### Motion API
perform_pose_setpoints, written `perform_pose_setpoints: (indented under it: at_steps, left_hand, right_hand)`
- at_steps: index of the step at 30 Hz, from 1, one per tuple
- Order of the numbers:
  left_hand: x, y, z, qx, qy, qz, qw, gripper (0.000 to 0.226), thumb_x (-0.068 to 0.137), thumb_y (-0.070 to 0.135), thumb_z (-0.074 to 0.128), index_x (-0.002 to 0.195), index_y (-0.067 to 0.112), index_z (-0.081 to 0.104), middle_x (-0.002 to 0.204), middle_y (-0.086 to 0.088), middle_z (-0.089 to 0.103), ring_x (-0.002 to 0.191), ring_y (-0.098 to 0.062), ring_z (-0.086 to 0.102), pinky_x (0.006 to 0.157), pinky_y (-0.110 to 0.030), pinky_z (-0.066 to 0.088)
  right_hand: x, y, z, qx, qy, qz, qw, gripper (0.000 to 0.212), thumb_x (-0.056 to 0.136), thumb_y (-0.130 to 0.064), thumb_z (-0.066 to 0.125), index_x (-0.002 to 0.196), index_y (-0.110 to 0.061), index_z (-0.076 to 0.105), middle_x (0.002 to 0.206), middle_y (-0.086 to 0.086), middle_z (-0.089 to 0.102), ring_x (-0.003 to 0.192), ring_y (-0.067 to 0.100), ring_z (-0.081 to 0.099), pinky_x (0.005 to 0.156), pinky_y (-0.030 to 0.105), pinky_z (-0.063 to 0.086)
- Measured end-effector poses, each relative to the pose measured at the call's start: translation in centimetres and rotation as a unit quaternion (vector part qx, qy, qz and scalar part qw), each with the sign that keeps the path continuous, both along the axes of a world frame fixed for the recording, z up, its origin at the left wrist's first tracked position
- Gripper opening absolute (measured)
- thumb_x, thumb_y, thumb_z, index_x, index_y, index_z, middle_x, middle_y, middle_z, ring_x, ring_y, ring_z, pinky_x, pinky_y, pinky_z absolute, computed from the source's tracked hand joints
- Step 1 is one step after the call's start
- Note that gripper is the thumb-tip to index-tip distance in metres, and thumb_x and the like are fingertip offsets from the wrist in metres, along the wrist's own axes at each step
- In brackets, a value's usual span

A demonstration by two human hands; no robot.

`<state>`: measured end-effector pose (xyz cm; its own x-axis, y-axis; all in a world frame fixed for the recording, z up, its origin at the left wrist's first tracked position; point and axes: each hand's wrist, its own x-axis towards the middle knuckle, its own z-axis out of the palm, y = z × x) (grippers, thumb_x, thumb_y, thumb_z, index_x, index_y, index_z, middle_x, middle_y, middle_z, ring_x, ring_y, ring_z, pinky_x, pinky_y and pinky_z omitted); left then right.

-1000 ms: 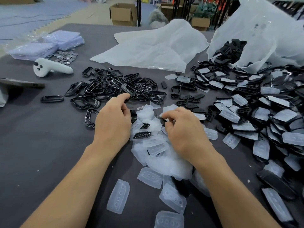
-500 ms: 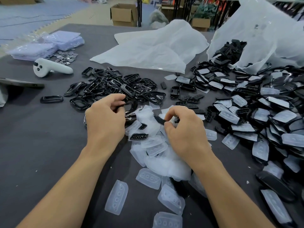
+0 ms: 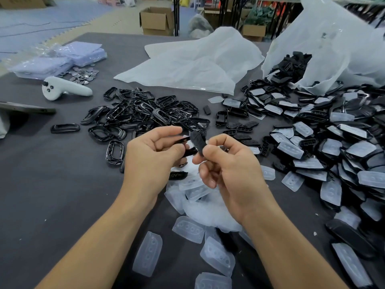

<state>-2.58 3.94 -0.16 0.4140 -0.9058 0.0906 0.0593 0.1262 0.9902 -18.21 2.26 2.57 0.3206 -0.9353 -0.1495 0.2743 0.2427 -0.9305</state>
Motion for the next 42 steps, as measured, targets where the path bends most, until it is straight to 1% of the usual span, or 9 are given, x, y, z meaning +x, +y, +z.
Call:
perform_pose_setpoints:
  at_steps: [4,14,17,21,25,29,36,39,42]
  left_hand:
    - [0.2,-0.08,0.0,0.015,0.051,-0.052,0.997,0.053,0.084,-0.027,0.051,0.107,0.013,0.075,0.1,-0.009,0.081,0.089,-0.018,0.076,0.072,-0.025,0.06]
    - [0.56,-0.4,-0.11,0.034,0.117,-0.097,0.988,0.052,0.086,-0.028,0.053,0.118,0.009,0.07,0.108,-0.012,0.079,0.088,-0.02,0.075,0.077,-0.029,0.063]
    - [0.57,-0.44,-0.15,0.035,0.121,-0.098,0.987,0.051,0.086,-0.026,0.056,0.119,0.01,0.069,0.11,-0.013,0.079,0.094,-0.025,0.075,0.086,-0.036,0.064]
    - [0.54,-0.36,-0.02,0.032,0.125,-0.113,0.985,0.052,0.086,-0.028,0.054,0.119,0.009,0.069,0.108,-0.013,0.079,0.09,-0.02,0.077,0.074,-0.026,0.062]
    - [0.35,-0.16,0.01,0.031,0.122,-0.117,0.985,0.055,0.085,-0.031,0.05,0.117,0.009,0.07,0.109,-0.011,0.079,0.097,-0.019,0.076,0.077,-0.026,0.061]
    - [0.28,-0.11,0.11,0.026,0.138,-0.136,0.981,0.057,0.077,-0.028,0.058,0.119,0.009,0.07,0.11,-0.01,0.079,0.1,-0.019,0.076,0.08,-0.026,0.061]
    - [0.43,-0.1,0.03,0.028,0.159,-0.168,0.973,0.059,0.065,-0.015,0.063,0.119,0.01,0.07,0.107,-0.011,0.079,0.097,-0.02,0.076,0.082,-0.03,0.062]
    - [0.25,-0.1,0.08,0.029,0.15,-0.17,0.973,0.06,0.065,-0.014,0.065,0.119,0.011,0.07,0.109,-0.012,0.079,0.102,-0.02,0.076,0.088,-0.033,0.062]
    - [0.29,-0.04,0.18,0.032,0.148,-0.174,0.973,0.06,0.066,-0.016,0.065,0.12,0.01,0.07,0.109,-0.011,0.079,0.1,-0.018,0.076,0.081,-0.026,0.061]
  right_hand:
    - [-0.01,-0.14,-0.13,-0.003,0.018,-0.003,1.0,0.012,0.098,0.004,0.056,0.096,-0.008,0.059,0.072,0.017,0.069,0.047,0.017,0.053,0.04,0.024,0.038]
    - [-0.13,-0.32,-0.52,0.002,-0.006,-0.009,1.0,0.024,0.096,0.004,0.055,0.089,-0.011,0.072,0.071,0.018,0.069,0.048,0.017,0.056,0.041,0.024,0.041]
    - [-0.31,-0.43,-0.38,0.015,-0.038,0.0,0.999,0.03,0.099,0.0,0.055,0.086,-0.009,0.079,0.076,0.018,0.073,0.056,0.018,0.066,0.049,0.024,0.054]
    - [-0.65,-0.5,-0.21,0.025,-0.074,0.007,0.997,0.021,0.095,0.0,0.064,0.087,-0.008,0.081,0.086,0.019,0.077,0.07,0.02,0.075,0.063,0.025,0.061]
    - [-0.68,-0.45,-0.36,-0.042,0.033,-0.043,0.998,0.02,0.09,-0.001,0.072,0.08,-0.015,0.081,0.076,0.013,0.076,0.061,0.018,0.07,0.059,0.025,0.057]
    - [-0.82,-0.32,-0.65,-0.181,0.192,-0.098,0.96,0.014,0.087,-0.015,0.079,0.076,-0.024,0.079,0.064,0.001,0.071,0.054,0.01,0.057,0.055,0.027,0.048]
    - [-0.86,-0.12,-0.51,-0.217,0.243,-0.132,0.936,0.015,0.077,-0.019,0.089,0.07,-0.024,0.077,0.059,-0.006,0.071,0.05,0.008,0.06,0.049,0.019,0.048]
    - [-0.89,-0.14,-0.42,-0.22,0.262,-0.133,0.93,0.016,0.077,-0.019,0.088,0.069,-0.024,0.076,0.059,-0.007,0.07,0.054,0.016,0.065,0.05,0.021,0.05]
    - [-0.81,-0.08,-0.38,-0.227,0.267,-0.137,0.926,0.016,0.083,-0.017,0.083,0.072,-0.024,0.074,0.059,-0.004,0.07,0.053,0.016,0.064,0.049,0.027,0.051]
